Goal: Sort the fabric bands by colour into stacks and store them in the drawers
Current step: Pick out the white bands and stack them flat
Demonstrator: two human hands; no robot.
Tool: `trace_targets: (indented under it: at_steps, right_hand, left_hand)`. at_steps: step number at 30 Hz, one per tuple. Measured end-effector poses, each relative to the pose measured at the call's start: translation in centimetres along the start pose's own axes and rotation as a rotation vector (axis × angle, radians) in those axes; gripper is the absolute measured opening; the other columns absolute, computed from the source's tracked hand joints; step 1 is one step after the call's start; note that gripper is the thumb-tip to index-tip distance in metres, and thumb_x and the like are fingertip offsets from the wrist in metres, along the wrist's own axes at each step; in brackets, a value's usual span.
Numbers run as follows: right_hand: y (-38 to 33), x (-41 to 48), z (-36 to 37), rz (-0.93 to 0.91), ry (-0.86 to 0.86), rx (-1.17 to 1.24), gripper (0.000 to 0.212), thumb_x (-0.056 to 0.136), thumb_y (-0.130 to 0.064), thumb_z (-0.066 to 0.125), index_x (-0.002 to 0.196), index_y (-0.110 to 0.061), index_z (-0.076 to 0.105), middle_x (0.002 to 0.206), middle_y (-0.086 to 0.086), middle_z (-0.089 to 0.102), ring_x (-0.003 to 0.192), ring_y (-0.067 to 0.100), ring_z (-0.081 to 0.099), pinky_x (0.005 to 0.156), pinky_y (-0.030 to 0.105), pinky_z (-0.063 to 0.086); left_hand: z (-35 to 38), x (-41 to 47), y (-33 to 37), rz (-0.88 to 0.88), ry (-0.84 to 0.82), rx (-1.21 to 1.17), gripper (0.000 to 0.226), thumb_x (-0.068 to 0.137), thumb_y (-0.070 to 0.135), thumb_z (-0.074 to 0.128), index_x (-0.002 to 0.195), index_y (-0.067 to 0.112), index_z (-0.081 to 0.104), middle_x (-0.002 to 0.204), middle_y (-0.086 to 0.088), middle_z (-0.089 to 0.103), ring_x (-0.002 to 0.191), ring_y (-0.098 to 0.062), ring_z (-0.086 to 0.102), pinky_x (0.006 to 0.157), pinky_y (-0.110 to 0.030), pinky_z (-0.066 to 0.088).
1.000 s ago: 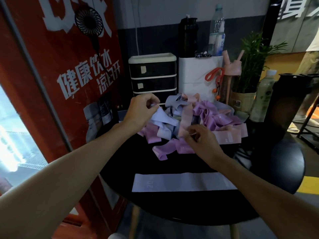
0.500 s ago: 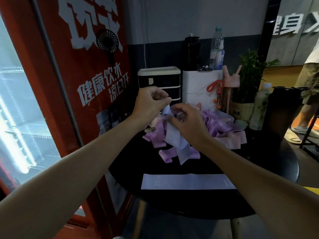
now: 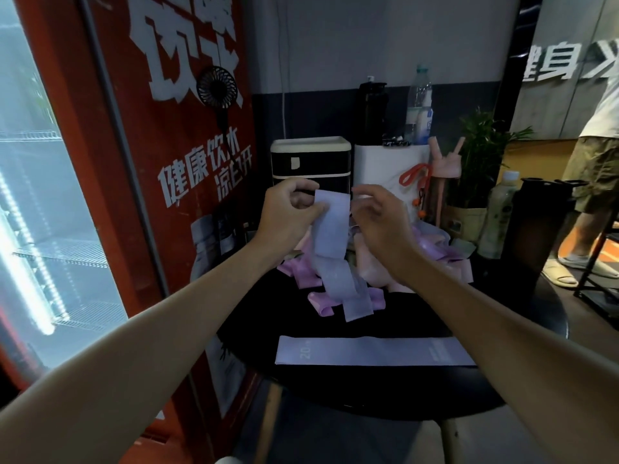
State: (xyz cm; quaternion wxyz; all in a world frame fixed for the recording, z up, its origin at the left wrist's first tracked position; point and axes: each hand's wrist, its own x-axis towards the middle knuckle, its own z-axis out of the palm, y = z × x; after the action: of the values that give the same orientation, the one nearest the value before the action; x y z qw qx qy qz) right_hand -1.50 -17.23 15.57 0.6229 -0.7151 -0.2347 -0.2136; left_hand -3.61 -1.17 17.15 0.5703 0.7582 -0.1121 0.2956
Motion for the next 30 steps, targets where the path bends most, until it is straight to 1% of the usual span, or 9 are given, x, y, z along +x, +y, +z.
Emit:
trace_targets:
  at_steps: [4,8,13,15,19,21,23,25,30]
  right_hand:
    - [0.7,-1.2,-0.1,-0.019,-0.034,-0.029,0.025,0.086,-0.009,0.070,0.101,-0.018,0.052,0.085,0.001,0.059,0.066,0.006,0.055,0.058,0.015,0.046]
    - [1.3,-1.9,0.1,0.017,-0.097,-0.130,0.027,0.080,-0.002,0.075,0.088,-0.019,0.055,0.075,0.000,0.059,0.056,-0.005,0.050,0.056,0.009,0.043]
    - [0.4,-1.7,0.0,-0.060,-0.040,-0.172,0.019,0.083,-0.002,0.072,0.077,-0.017,0.061,0.071,-0.008,0.058,0.059,-0.008,0.052,0.058,0.007,0.042]
    - [-0.1,-1.3,-0.2,-0.087,-0.032,-0.169,0.014,0.085,-0.004,0.071,0.080,-0.014,0.063,0.071,-0.009,0.058,0.059,-0.008,0.052,0.057,0.007,0.040]
    - [-1.1,-0.4,-0.3,-0.071,-0.035,-0.127,0.008,0.087,-0.009,0.070,0.081,-0.013,0.065,0.070,-0.007,0.061,0.057,-0.005,0.053,0.056,0.012,0.045]
    - [-1.5,-0.2,-0.2,-0.034,-0.014,-0.093,0.008,0.087,-0.010,0.071,0.082,-0.013,0.066,0.070,-0.007,0.062,0.055,-0.006,0.054,0.055,0.012,0.047]
    - [-1.9,-0.1,-0.2,-0.016,0.007,-0.077,0.006,0.087,-0.009,0.070,0.083,-0.011,0.067,0.071,-0.007,0.063,0.056,-0.009,0.055,0.054,0.009,0.045]
    - [-2.1,-0.2,-0.1,-0.001,0.008,-0.063,0.004,0.087,-0.009,0.070,0.084,-0.010,0.068,0.072,-0.006,0.064,0.058,-0.008,0.056,0.055,0.009,0.045]
    - [-2.5,-0.7,-0.3,0.026,0.006,-0.068,0.010,0.091,-0.021,0.067,0.083,-0.014,0.068,0.077,0.000,0.066,0.065,0.001,0.059,0.057,0.013,0.047]
  left_hand:
    - [0.0,0.2,0.2,-0.003,0.082,-0.051,0.023,0.084,0.005,0.076,0.099,0.015,0.063,0.083,-0.010,0.072,0.077,-0.016,0.071,0.068,-0.027,0.059]
    - [0.1,0.3,0.4,-0.021,0.124,-0.070,0.019,0.083,0.009,0.078,0.092,0.018,0.064,0.078,-0.008,0.070,0.075,-0.019,0.069,0.073,-0.037,0.060]
    - [-0.6,0.3,0.2,-0.124,0.120,-0.052,0.014,0.090,0.014,0.072,0.099,0.011,0.062,0.089,-0.016,0.066,0.077,-0.019,0.064,0.073,-0.040,0.059]
    - [-0.9,0.0,0.1,-0.162,0.072,0.041,0.021,0.093,0.020,0.068,0.110,0.009,0.062,0.099,-0.012,0.064,0.085,-0.014,0.061,0.073,-0.031,0.056]
    - [-1.3,-1.1,0.8,-0.021,-0.045,0.094,0.005,0.097,0.022,0.062,0.101,0.022,0.065,0.101,0.008,0.064,0.087,0.006,0.060,0.072,-0.010,0.045]
    - [-1.6,-1.6,1.0,0.057,-0.167,0.098,0.009,0.094,0.018,0.067,0.102,0.022,0.064,0.101,0.007,0.065,0.087,0.004,0.062,0.076,-0.014,0.050]
    - [-1.7,-1.8,0.7,0.090,-0.269,0.141,0.027,0.086,0.010,0.076,0.107,0.019,0.062,0.106,0.001,0.065,0.093,-0.010,0.065,0.078,-0.024,0.057]
    - [-1.7,-1.9,0.2,0.116,-0.255,0.200,0.034,0.081,0.005,0.077,0.109,0.018,0.062,0.106,-0.004,0.065,0.092,-0.020,0.066,0.079,-0.035,0.059]
    - [-1.5,-1.9,-0.2,0.228,-0.161,0.235,0.013,0.093,0.012,0.065,0.104,0.009,0.070,0.093,-0.004,0.069,0.083,-0.020,0.067,0.073,-0.034,0.056]
